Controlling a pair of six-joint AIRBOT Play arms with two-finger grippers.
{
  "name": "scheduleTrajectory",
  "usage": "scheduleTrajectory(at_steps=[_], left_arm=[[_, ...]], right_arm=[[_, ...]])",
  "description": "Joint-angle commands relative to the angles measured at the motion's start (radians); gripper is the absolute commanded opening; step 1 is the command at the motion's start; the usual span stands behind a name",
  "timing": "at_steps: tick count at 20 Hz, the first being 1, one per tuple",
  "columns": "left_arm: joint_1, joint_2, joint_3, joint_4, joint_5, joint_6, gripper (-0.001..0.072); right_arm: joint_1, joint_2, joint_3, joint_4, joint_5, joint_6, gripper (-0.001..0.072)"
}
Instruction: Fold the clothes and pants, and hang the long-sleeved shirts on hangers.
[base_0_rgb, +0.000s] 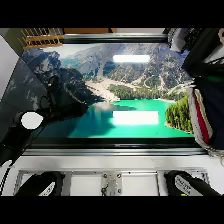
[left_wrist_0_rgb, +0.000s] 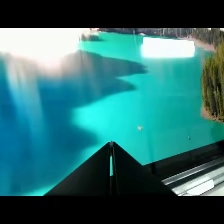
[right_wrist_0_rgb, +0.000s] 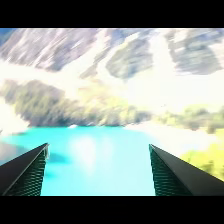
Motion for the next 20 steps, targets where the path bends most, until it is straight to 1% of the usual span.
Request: scheduleTrajectory(at_steps=[1,4,5,6,7,8,20], left_arm=[[0.0,0.001,0.0,0.0,0.058,0.0,0.0004],[0.0,0.001,0.0,0.001,0.062,0.0,0.0004],[0.0,0.001,0.0,0.0,0.062,0.0,0.0004],[0.0,0.001,0.0,0.0,0.062,0.0,0.0004],[0.0,0.001,0.0,0.0,0.063,0.0,0.0005],[0.0,0.001,0.0,0.0,0.063,0.0,0.0004],[0.0,0.001,0.001,0.0,0.066,0.0,0.0005]], right_arm=[[0.209,-0.003,-0.088,0.028,0.011,-0.03,0.0678],[0.27,-0.011,-0.109,0.029,0.011,-0.04,0.0675],[0.276,-0.011,-0.109,0.029,0.011,-0.04,0.063],[0.276,-0.011,-0.109,0.029,0.012,-0.04,0.04],[0.275,-0.011,-0.109,0.029,0.011,-0.04,0.0098],[0.275,-0.011,-0.109,0.028,0.011,-0.04,0.0007],[0.275,-0.011,-0.109,0.029,0.011,-0.039,0.0003]])
